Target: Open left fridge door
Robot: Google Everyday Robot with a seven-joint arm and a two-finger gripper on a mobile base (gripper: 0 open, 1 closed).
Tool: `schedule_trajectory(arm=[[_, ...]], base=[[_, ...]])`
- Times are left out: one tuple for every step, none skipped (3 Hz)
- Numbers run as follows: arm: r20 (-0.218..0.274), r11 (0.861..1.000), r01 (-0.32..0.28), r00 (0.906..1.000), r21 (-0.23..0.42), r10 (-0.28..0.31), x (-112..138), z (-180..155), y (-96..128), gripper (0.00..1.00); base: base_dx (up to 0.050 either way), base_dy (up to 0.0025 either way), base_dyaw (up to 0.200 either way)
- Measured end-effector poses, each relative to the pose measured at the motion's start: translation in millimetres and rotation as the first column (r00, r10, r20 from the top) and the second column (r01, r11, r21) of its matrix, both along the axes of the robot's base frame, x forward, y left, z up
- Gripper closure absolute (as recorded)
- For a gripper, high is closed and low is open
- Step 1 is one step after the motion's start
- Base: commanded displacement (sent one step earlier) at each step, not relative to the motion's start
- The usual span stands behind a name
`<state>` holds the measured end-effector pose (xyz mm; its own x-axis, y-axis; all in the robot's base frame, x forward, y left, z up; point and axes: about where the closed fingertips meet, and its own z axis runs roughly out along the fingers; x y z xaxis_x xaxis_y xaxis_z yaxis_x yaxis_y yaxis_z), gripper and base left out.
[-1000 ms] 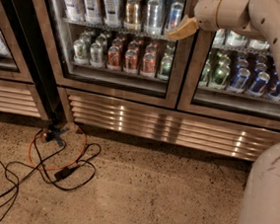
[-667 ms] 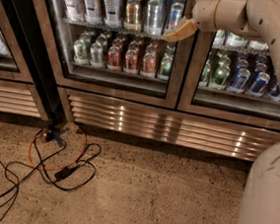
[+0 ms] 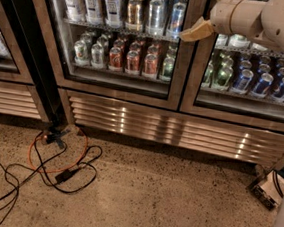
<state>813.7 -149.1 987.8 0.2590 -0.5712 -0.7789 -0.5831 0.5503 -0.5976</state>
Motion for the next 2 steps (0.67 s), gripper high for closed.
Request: schedule_trajectory(arm=[[0.052, 0.995, 0.097, 0.994, -0.032, -0.095, 2.0, 10.1, -29.5, 0.0], [0.059, 0.994, 0.104, 0.9931, -0.028, -0.102, 3.7, 11.1, -29.8, 0.0]], base=[[0.0, 0.0, 0.0], [0.0, 0.0, 0.0]])
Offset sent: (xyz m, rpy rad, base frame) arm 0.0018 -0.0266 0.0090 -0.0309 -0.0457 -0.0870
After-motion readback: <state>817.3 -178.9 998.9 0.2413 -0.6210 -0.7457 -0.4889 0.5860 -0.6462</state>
